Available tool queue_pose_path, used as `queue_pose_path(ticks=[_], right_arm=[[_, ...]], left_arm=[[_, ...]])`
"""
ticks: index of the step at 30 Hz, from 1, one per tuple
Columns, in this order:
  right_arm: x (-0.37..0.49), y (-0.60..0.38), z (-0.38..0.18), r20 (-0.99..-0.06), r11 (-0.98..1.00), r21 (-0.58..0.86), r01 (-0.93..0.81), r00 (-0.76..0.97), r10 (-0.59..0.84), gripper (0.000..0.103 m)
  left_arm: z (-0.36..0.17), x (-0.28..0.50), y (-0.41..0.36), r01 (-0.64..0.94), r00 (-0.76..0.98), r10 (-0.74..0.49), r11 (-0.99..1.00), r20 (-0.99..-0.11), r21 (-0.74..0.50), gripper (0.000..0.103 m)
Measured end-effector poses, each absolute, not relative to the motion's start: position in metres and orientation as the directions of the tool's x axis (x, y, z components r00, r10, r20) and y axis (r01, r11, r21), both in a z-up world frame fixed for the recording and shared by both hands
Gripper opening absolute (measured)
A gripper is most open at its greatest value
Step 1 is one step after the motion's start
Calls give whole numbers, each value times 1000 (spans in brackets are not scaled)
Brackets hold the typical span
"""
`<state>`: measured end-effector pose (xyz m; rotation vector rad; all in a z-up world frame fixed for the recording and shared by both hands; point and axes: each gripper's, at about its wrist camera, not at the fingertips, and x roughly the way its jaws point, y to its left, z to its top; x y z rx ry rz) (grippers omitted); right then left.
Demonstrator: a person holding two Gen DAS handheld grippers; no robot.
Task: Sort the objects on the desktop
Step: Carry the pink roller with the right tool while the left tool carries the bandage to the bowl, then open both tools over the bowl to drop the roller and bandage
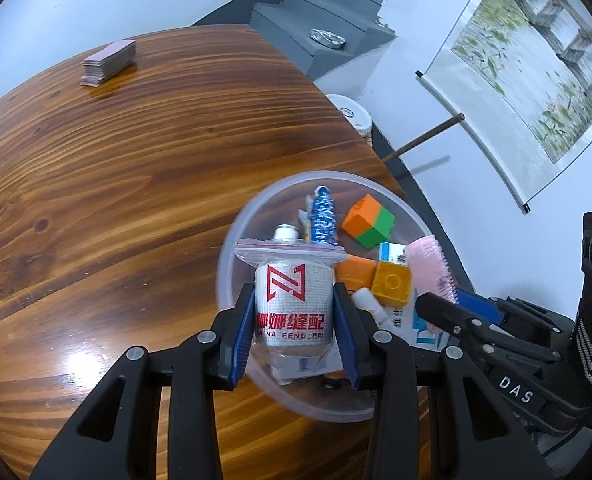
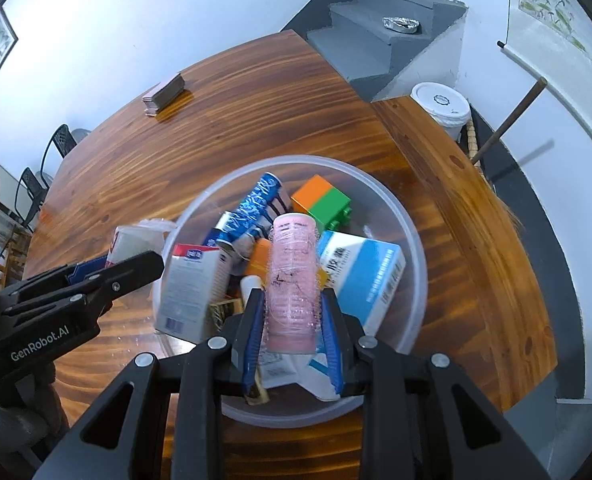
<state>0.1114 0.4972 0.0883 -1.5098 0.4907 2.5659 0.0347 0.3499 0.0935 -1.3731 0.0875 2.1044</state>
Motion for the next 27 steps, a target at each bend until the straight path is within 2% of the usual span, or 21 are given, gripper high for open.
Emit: queue_pose_path(ticks=[19, 20, 24, 27], right_arm=[[117, 508, 76, -875, -932, 253, -261, -472, -106, 32], [117, 509, 75, -875, -929, 263, -261, -471, -115, 33], [119, 511, 74, -869, -921, 288, -262, -475, -137, 51], [122, 510, 77, -864, -923, 287, -255, -486, -134, 61]], left_arm=[[83, 34, 377, -529, -224, 459, -798, -860, -289, 41], [82, 34, 377, -525, -222, 458, -800, -861, -290, 43], [85, 35, 376, -528, -230, 474, -794, -850, -300, 66], [88, 37, 376, -533, -237, 481, -791, -844, -301, 69]])
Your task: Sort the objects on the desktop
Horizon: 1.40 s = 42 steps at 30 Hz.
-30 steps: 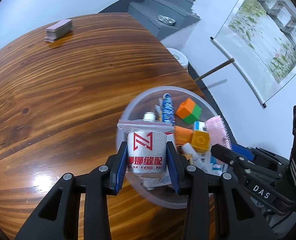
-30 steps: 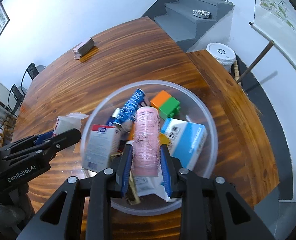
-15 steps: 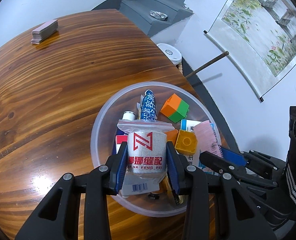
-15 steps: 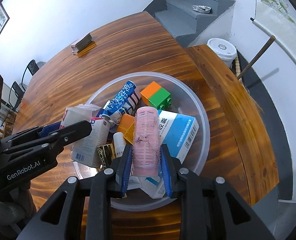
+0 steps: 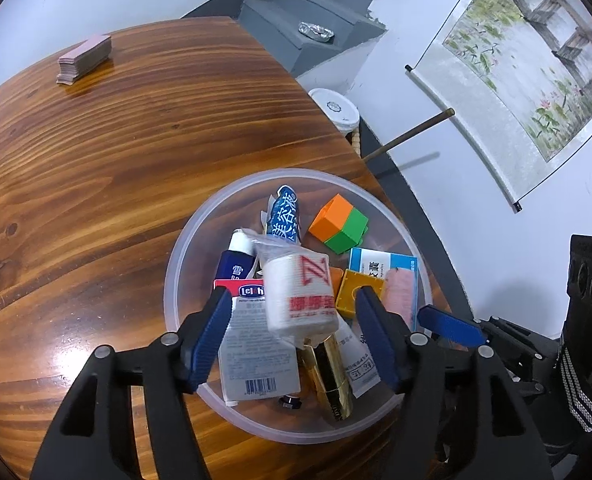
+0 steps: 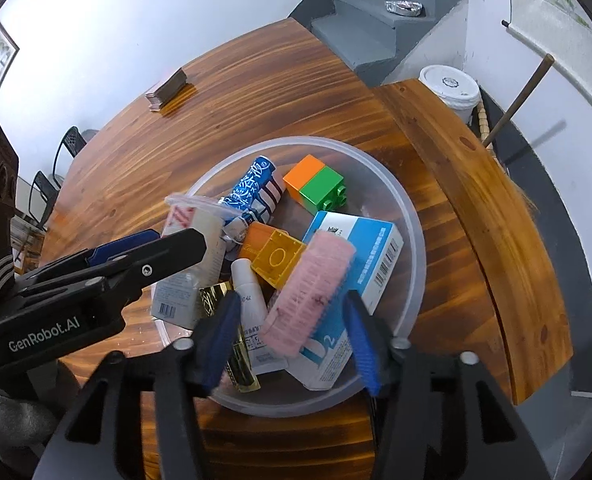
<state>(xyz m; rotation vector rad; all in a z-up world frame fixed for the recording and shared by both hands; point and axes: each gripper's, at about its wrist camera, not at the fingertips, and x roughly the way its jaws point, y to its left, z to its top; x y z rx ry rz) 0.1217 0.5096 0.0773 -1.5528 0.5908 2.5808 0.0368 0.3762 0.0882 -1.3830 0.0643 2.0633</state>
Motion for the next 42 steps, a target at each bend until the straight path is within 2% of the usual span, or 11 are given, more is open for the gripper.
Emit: queue_pose_path(ticks=[6, 13, 15, 21, 34, 38, 42], right_arm=[[128, 505, 82, -861, -933, 281, -224, -488, -142, 62], [141, 505, 82, -870, -939, 270, -214, -471, -143, 62], [144, 504, 82, -875, -941, 266, -209, -463, -144, 62], [155, 498, 82, -886, -950, 242, -197, -443, -134, 65], [166, 496, 95, -873, -955, 231, -185, -473, -120, 65], [172, 498, 97, -872, -954, 230, -192, -477, -114, 65], [178, 502, 95, -874, -951, 231, -207, -474, -109, 65]], left_arm=[[91, 40, 374, -539, -239, 492, -784, -837, -308, 82], [106, 52, 368, -580, -252, 532, -751, -808, -314, 85], [109, 57, 367, -596, -253, 542, -740, -802, -312, 89], [127, 77, 358, -614, -328, 523, -751, -787, -244, 89], [189, 88, 329, -401, -618, 306, -915, -724, -45, 89], [191, 92, 320, -331, -635, 228, -944, -738, -7, 89], [183, 92, 326, -302, -616, 117, -948, -779, 96, 89]])
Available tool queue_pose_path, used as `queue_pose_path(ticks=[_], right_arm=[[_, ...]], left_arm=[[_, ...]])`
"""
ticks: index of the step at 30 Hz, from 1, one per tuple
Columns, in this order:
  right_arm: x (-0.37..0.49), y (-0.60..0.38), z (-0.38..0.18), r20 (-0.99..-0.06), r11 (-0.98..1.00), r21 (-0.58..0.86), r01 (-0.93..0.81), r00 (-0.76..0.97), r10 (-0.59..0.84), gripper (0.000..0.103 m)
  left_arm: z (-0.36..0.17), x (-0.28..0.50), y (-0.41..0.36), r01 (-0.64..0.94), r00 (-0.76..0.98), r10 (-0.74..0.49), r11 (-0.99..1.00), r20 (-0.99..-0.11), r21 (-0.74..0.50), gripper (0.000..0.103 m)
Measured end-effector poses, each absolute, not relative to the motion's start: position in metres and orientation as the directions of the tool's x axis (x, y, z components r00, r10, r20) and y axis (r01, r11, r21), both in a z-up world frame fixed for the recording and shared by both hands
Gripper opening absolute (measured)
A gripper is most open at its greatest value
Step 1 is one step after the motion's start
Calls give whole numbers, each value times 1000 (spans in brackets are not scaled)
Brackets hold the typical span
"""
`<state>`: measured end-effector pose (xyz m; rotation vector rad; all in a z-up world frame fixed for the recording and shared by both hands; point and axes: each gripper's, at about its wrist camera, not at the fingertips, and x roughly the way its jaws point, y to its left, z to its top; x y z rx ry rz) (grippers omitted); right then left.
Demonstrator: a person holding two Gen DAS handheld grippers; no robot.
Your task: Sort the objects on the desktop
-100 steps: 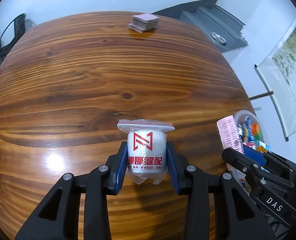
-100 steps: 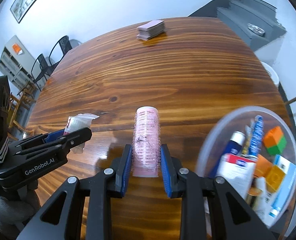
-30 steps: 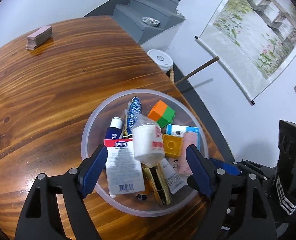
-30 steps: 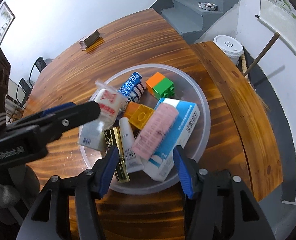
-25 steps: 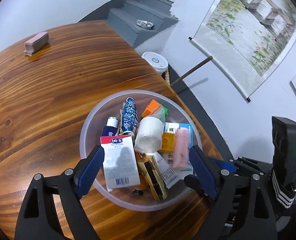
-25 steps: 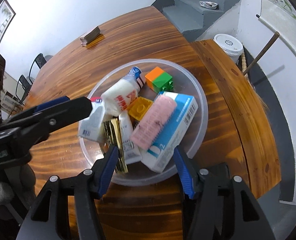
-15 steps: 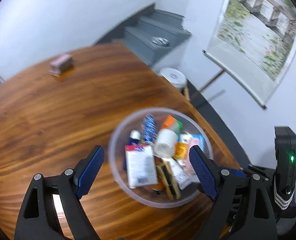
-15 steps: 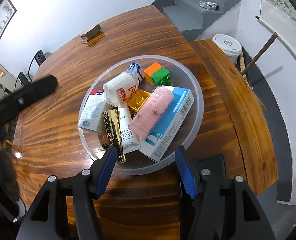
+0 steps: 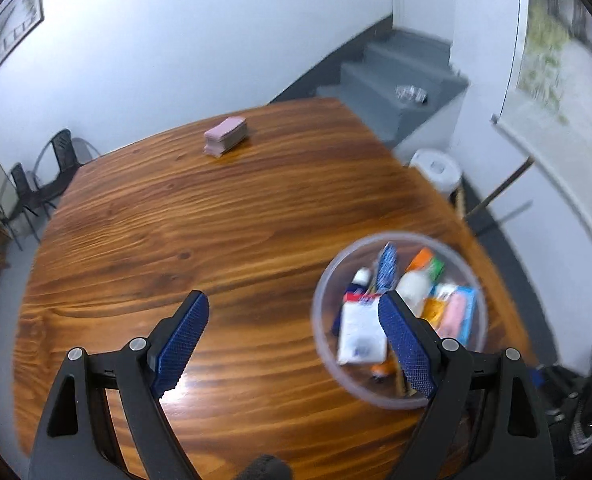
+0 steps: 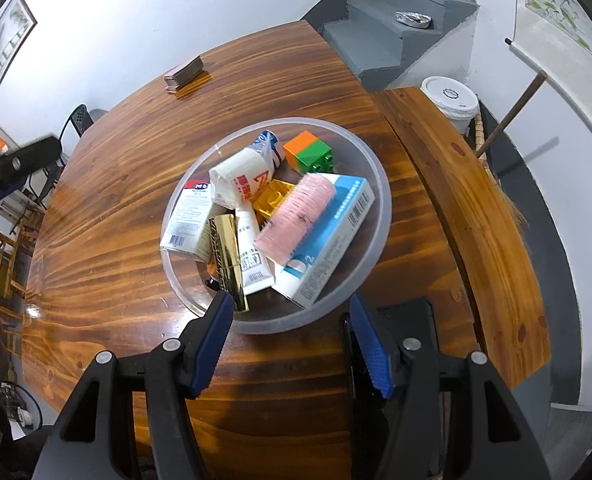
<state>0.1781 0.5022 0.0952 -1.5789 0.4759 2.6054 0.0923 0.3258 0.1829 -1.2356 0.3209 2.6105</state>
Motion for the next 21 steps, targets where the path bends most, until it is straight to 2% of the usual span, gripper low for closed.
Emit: queue_pose_path(ticks=[5, 21], right_arm=[[182, 505, 94, -875, -947, 235, -219, -473, -107, 65], [187, 511, 82, -890, -942, 232, -242, -444, -105, 66]], left_arm=[[174, 102, 340, -345, -603, 70, -921, -795, 180, 89], [128, 114, 376, -553, -414, 208, -831, -886, 63, 89]])
